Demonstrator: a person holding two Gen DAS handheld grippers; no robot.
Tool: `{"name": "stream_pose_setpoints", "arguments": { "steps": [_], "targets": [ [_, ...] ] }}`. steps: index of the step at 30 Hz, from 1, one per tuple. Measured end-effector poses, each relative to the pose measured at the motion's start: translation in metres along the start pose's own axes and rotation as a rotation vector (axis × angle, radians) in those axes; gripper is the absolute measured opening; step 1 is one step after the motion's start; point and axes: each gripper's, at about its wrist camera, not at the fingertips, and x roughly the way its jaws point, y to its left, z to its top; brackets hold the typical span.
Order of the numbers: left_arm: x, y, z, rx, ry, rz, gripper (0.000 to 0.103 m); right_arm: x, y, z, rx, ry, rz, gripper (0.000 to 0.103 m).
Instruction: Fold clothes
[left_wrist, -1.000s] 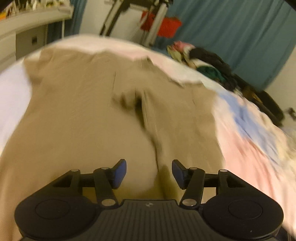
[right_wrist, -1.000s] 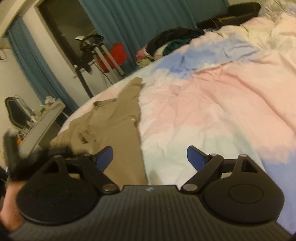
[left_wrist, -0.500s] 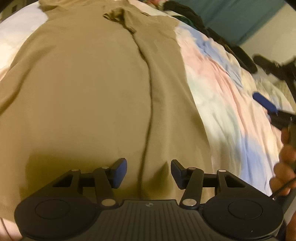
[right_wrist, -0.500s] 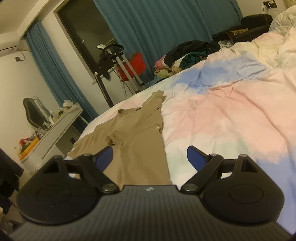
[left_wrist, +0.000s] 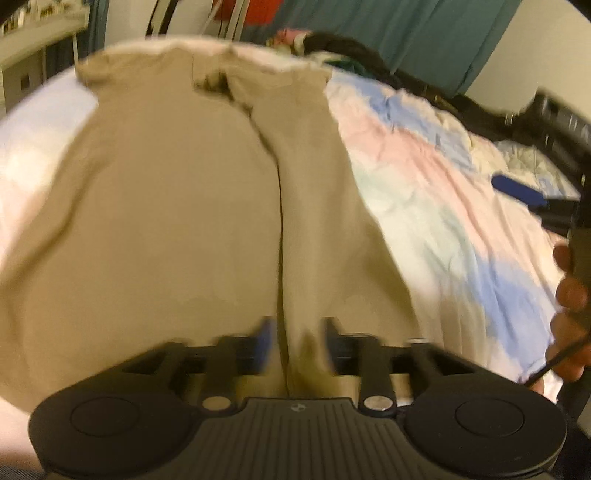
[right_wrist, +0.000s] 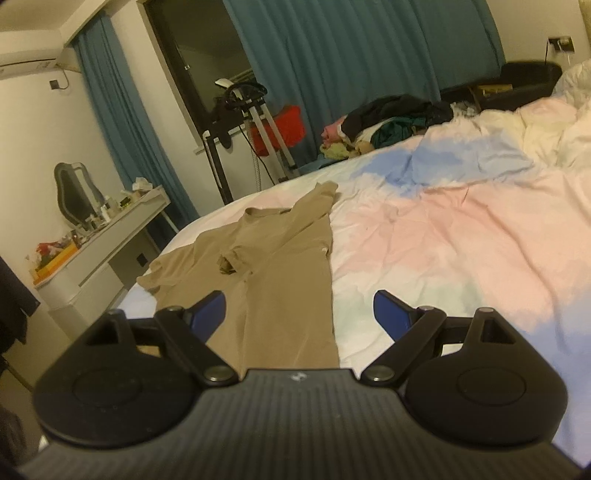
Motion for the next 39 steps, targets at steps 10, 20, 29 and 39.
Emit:
{"name": "stream_pose_setpoints", "arguments": {
  "steps": [10,20,29,39],
  "targets": [
    [-0.037,0.031,0.052,0.047,-0.221,0.080,0.097,0.017,0.018,0.005,-0.080,0.033,-0.002,0.088],
    [-0.087,0.122,0.043,-0.152,-0.355,0.212,0.100,0.178,0.146,-0.005,-0.322,0.201,0.220,0.088],
    [-0.075,0.190,0.037,-0.248,-0.360,0.285,0.100,0.360,0.296,-0.030,-0.415,0.236,0.364,0.087],
    [-0.044,0.228,0.036,-0.364,-0.288,0.201,0.099,0.456,0.355,-0.052,-0.548,0.199,0.210,0.066]
  ]
}}
